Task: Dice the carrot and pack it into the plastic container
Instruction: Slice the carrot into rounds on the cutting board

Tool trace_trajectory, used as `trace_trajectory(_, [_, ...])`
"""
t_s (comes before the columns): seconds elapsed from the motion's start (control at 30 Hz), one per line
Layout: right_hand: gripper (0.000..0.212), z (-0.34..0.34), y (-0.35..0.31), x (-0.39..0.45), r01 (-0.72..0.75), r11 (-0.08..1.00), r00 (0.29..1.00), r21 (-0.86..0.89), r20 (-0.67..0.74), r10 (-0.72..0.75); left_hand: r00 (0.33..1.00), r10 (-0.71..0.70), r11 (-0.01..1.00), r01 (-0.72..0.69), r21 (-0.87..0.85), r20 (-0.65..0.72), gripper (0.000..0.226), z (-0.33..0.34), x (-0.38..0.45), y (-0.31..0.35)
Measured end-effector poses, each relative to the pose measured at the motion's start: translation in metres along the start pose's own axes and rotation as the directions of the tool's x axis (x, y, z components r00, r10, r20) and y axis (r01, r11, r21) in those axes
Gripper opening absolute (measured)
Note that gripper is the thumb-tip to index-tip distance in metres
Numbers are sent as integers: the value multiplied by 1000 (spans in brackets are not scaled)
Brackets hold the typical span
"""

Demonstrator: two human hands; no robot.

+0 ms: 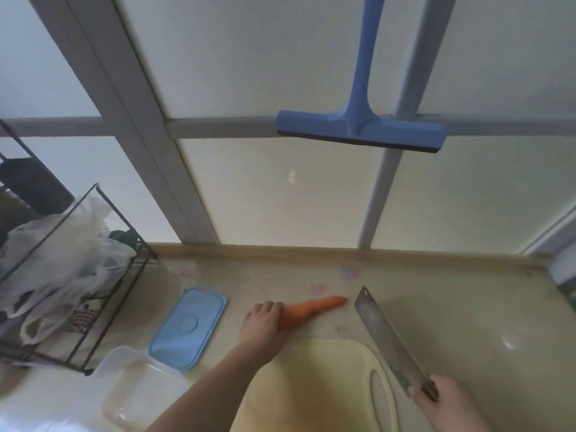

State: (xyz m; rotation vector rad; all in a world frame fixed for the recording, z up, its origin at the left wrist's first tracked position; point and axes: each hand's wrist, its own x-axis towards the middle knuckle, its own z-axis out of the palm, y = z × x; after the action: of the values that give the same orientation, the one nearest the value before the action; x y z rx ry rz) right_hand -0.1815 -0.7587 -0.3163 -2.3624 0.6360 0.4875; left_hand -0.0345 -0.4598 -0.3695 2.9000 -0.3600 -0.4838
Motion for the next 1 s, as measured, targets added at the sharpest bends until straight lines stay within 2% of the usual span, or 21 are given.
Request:
trace_trajectory(0.13, [23, 12, -5, -7, -7, 1000, 1000, -8, -25, 7, 1000, 22, 1000, -22, -4, -5, 36, -2, -7, 5])
trace_trajectory(0.27, [28, 17, -10, -23, 24, 1000, 999, 3, -38, -24, 992, -126, 967, 116, -227, -29, 27, 2, -52, 11])
trace_trajectory(0.37, [23, 24, -9, -37, 42, 999, 999, 16, 1, -42, 979, -174, 896, 115, -429, -102, 41, 15, -100, 20])
trace_trajectory(0.43, [17, 33, -9, -47, 35, 999, 998, 29, 56, -37, 971, -219, 858, 146, -493, -93, 51, 26, -125, 28])
trace_trajectory(0.53, [21, 50, -2, -56, 49, 999, 992, 22, 114, -51, 959, -280, 856, 233, -462, -35, 61, 47, -150, 40])
trace_trajectory(0.67, [28, 65, 6, -61, 66, 998, 989, 1, 136, -65, 978, -210, 876, 192, -442, 9, 73, 63, -173, 55])
trace_trajectory(0.8, [28, 67, 12, -62, 88, 996, 989, -17, 122, -85, 997, -1, 954, 25, -300, 80, 58, 58, -168, 44])
trace_trajectory(0.87, [25, 67, 15, -62, 75, 997, 991, -10, 111, -73, 989, 111, 987, -98, -129, 98, 53, 37, -158, 30])
trace_trajectory(0.9, [22, 67, 16, -63, 70, 998, 991, -1, 111, -69, 976, 197, 980, -199, 13, 98, 53, 26, -150, 21])
trace_trajectory(0.93, [20, 66, 17, -63, 65, 998, 991, 9, 115, -65, 941, 323, 926, -336, 175, 96, 55, 17, -140, 12])
trace_trajectory(0.97, [18, 66, 18, -63, 59, 998, 991, 16, 122, -60, 878, 464, 814, -475, 335, 117, 56, 9, -127, 4])
trace_trajectory(1.0, [17, 65, 19, -64, 52, 998, 990, 23, 128, -55, 789, 581, 649, -597, 473, 199, 57, 3, -113, -3])
